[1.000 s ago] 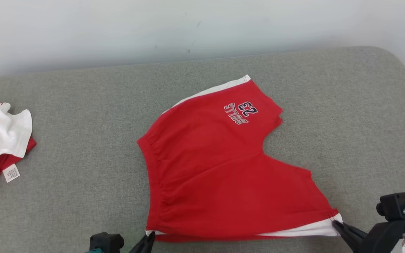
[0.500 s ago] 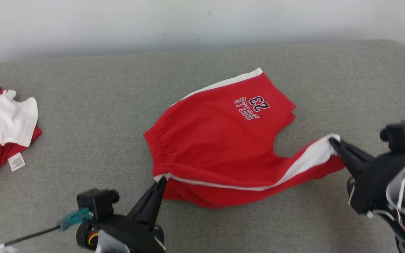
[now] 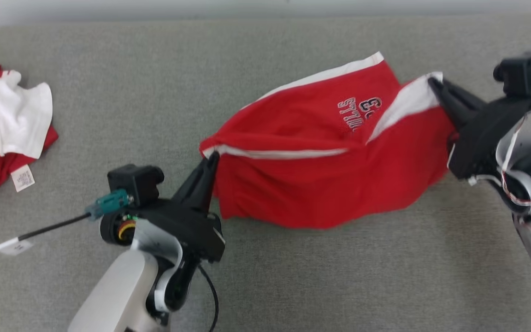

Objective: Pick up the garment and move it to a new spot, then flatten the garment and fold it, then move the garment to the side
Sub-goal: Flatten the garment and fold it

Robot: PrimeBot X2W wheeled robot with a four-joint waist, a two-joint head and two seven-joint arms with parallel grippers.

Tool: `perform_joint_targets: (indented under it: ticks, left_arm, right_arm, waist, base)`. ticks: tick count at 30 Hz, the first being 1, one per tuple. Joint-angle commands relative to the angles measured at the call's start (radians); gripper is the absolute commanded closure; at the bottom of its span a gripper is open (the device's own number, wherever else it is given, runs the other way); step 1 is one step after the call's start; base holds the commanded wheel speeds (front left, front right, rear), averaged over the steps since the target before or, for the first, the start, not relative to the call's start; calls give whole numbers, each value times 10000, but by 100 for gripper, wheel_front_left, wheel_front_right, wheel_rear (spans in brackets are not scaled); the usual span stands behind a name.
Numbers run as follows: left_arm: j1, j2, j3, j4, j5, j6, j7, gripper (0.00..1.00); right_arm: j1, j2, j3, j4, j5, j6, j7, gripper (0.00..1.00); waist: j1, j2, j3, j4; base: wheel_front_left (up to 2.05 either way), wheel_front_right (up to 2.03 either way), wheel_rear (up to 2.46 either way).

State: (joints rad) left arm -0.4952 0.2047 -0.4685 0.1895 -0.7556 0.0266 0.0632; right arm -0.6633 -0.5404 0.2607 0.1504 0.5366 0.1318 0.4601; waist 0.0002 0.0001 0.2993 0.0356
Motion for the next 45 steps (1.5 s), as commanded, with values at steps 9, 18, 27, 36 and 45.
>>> perform_joint_targets:
  ticks: [9,18,27,36,45]
  left_arm:
    - [-1292,-739,241,1297,244,277,-917,100]
    - [-2015,-1054,168,2052,386,372,-1339,100]
    - [-2450,-1151,-82,2485,554,198,-1578,0]
    - [-1435,-413,-670,1844,1679,683,-2394,0]
    - [251,524,-1330,403,2594,953,-2870,0]
  right_arm:
    - [-2286,-70,823,2150,-312,-23,-1992,100]
    - [-3625,230,1175,3976,-560,-23,-2911,100]
    - [-4215,457,1461,4999,-439,-23,-3276,0]
    - [-3978,-51,1381,5144,155,-23,-1833,0]
    - [-3092,-252,313,4868,462,-23,51,0]
  waist:
    - [-2,-1,1362,685]
    - [-2,-1,1901,982]
    - [-2,-1,1904,994]
    - [-2,-1,1380,772]
    - [-2,-1,1081,876]
  base:
    - [0,0,0]
    - [0,0,0]
    - [0,0,0]
    - [0,0,0]
    - [0,0,0]
